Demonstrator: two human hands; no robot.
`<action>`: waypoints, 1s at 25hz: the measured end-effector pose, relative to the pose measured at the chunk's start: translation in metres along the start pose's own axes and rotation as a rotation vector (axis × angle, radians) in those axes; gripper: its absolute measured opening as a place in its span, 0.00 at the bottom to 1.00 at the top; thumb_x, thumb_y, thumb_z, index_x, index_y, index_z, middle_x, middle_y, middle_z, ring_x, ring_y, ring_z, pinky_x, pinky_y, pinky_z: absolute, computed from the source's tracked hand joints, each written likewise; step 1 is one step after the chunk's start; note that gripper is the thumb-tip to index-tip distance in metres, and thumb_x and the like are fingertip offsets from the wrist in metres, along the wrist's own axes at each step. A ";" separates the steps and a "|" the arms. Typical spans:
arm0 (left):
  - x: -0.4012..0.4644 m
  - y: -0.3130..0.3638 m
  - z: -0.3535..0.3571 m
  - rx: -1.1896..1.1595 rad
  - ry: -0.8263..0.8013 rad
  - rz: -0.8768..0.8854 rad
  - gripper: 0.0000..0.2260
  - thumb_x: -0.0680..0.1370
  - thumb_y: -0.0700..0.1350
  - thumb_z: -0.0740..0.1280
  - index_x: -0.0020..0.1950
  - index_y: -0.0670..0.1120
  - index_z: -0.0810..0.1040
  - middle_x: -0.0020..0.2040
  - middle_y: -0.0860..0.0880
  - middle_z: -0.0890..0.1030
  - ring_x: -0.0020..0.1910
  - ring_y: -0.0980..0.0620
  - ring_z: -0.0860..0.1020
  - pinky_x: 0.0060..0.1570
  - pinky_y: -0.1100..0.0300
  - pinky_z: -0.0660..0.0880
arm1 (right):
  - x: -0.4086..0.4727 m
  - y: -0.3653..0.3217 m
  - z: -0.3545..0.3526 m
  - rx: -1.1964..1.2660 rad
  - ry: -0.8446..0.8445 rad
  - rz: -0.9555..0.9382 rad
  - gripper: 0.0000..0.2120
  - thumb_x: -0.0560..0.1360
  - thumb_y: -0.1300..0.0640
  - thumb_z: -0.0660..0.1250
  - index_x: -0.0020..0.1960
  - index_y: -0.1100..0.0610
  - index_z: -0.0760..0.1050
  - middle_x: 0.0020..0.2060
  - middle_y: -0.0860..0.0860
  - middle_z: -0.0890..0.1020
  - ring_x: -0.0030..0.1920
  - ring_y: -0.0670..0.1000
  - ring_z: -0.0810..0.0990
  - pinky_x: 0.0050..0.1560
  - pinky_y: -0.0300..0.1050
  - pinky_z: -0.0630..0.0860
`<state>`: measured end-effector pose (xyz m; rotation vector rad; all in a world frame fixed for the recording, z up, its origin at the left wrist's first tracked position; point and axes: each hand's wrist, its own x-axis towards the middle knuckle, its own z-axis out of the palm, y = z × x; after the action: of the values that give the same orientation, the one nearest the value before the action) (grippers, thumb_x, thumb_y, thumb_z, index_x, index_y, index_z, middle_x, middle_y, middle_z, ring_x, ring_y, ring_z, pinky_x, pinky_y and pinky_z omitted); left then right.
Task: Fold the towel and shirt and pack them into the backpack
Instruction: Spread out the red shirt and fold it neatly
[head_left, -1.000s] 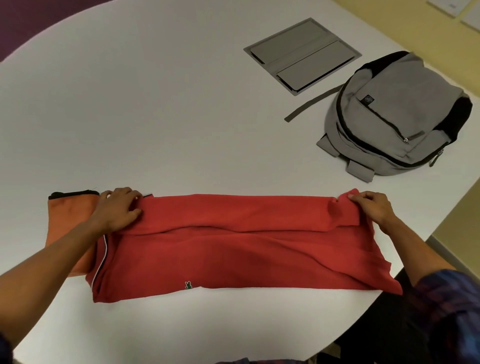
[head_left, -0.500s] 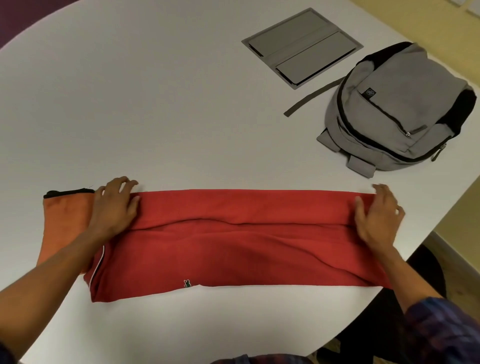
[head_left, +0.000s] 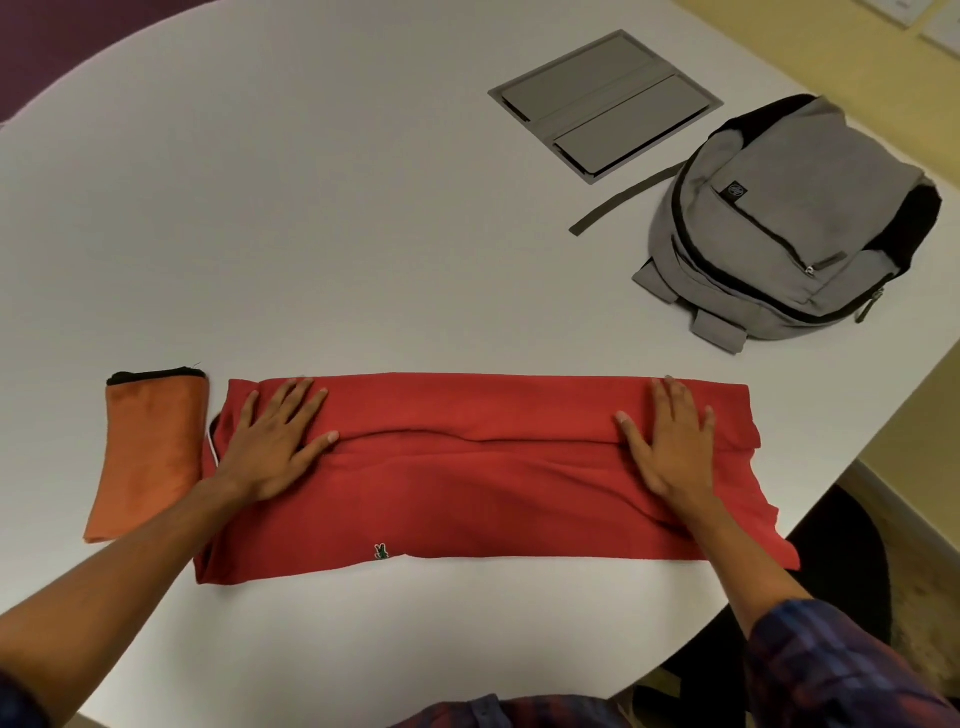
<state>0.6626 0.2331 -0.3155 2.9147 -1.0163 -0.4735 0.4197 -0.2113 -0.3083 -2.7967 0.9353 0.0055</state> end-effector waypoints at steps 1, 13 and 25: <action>-0.001 -0.003 -0.003 -0.005 0.026 -0.019 0.36 0.75 0.68 0.41 0.77 0.49 0.58 0.78 0.48 0.57 0.78 0.51 0.51 0.73 0.47 0.40 | -0.009 -0.020 0.001 0.055 0.051 -0.041 0.35 0.77 0.36 0.50 0.75 0.58 0.62 0.74 0.56 0.65 0.75 0.55 0.60 0.74 0.60 0.52; 0.034 -0.060 -0.041 -0.169 -0.041 -0.191 0.20 0.75 0.47 0.69 0.66 0.43 0.74 0.60 0.39 0.77 0.60 0.38 0.73 0.59 0.46 0.70 | -0.125 -0.300 0.038 0.448 -0.109 -0.513 0.13 0.75 0.49 0.64 0.51 0.58 0.77 0.43 0.54 0.81 0.42 0.56 0.80 0.41 0.52 0.76; 0.026 -0.067 -0.044 -0.348 -0.188 -0.013 0.12 0.74 0.48 0.71 0.48 0.43 0.72 0.43 0.47 0.75 0.43 0.45 0.74 0.39 0.55 0.66 | -0.183 -0.431 0.088 -0.204 -0.374 -0.374 0.37 0.61 0.30 0.70 0.59 0.55 0.73 0.53 0.54 0.75 0.42 0.55 0.79 0.40 0.51 0.79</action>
<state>0.7353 0.2661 -0.2885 2.6054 -0.8317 -0.8438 0.5349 0.2509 -0.3049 -2.9555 0.3363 0.5772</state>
